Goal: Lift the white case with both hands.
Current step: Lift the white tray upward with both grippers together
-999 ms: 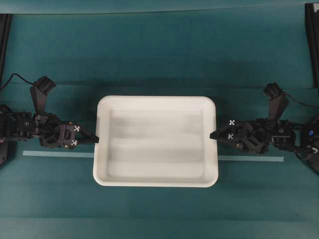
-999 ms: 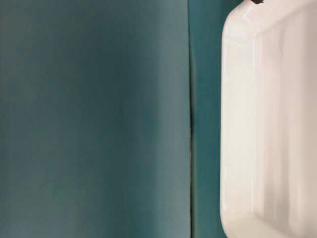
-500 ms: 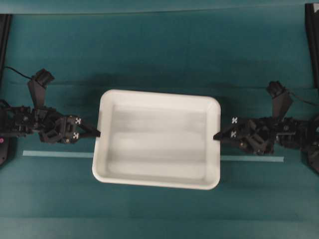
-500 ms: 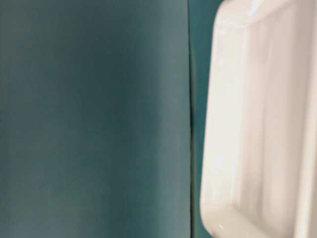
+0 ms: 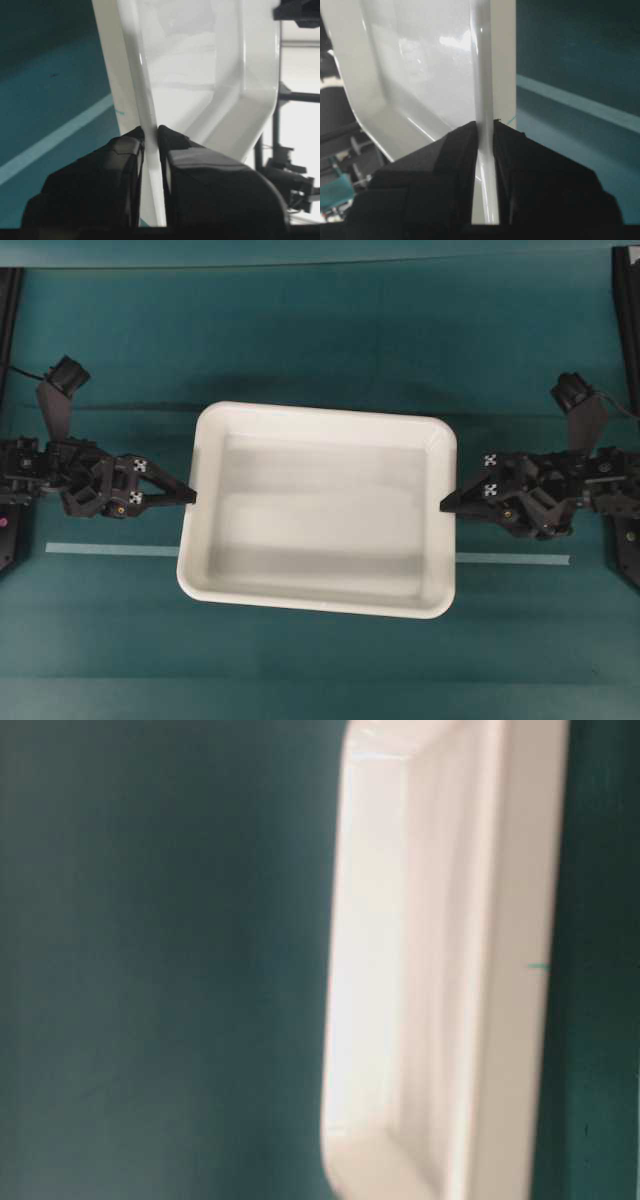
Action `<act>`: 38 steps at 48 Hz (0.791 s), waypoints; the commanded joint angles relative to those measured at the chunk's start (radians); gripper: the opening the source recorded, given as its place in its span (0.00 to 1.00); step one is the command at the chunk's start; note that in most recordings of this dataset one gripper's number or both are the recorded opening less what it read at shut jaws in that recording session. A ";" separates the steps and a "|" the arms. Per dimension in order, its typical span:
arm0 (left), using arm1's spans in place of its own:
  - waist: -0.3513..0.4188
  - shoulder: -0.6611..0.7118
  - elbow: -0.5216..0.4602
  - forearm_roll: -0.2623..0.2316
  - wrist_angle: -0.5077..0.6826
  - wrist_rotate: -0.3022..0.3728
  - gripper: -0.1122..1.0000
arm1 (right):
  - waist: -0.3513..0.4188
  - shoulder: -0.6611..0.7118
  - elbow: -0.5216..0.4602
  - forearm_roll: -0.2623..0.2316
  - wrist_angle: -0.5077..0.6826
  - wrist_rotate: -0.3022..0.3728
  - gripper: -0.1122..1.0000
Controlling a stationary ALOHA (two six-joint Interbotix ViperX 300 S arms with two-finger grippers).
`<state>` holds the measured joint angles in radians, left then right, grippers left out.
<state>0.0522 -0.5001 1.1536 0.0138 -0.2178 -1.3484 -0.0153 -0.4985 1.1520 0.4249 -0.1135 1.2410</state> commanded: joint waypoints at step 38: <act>0.037 -0.179 -0.173 0.005 0.166 0.000 0.18 | -0.146 -0.291 -0.173 -0.032 0.305 -0.026 0.21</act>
<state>0.0920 -0.6872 1.0324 0.0138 -0.0583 -1.3514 -0.1442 -0.7793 1.0262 0.3988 0.1641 1.2164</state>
